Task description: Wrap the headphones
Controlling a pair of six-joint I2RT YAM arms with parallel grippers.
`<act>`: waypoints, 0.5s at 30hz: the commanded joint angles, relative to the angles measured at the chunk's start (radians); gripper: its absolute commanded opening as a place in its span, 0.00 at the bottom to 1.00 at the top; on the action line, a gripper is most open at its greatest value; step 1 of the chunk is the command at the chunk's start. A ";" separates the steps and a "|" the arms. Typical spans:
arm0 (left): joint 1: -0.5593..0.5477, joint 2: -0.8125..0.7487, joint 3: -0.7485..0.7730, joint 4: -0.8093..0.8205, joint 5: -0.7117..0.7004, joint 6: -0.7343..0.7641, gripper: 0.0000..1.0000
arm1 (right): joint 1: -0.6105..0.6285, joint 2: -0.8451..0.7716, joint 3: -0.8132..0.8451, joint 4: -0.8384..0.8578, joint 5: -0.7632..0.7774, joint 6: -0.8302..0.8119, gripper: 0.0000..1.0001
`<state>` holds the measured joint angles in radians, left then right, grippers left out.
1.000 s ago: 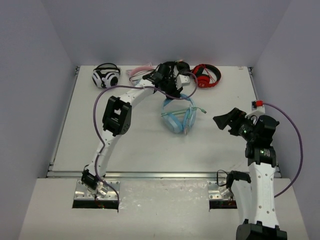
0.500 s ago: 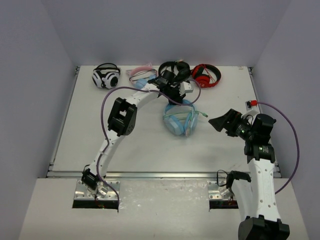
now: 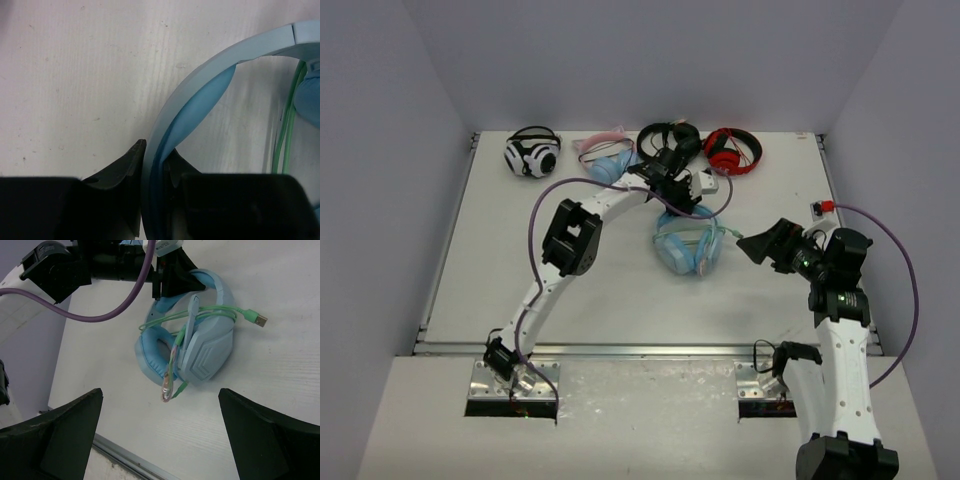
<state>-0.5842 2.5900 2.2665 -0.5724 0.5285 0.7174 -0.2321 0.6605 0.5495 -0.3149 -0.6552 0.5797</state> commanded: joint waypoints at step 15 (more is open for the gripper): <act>-0.009 -0.197 -0.105 0.213 -0.185 -0.173 1.00 | 0.005 -0.016 -0.017 0.057 -0.001 -0.014 0.99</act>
<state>-0.5888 2.5305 2.1704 -0.4683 0.3874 0.6109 -0.2321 0.6548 0.5293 -0.3073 -0.6556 0.5793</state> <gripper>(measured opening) 0.990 0.992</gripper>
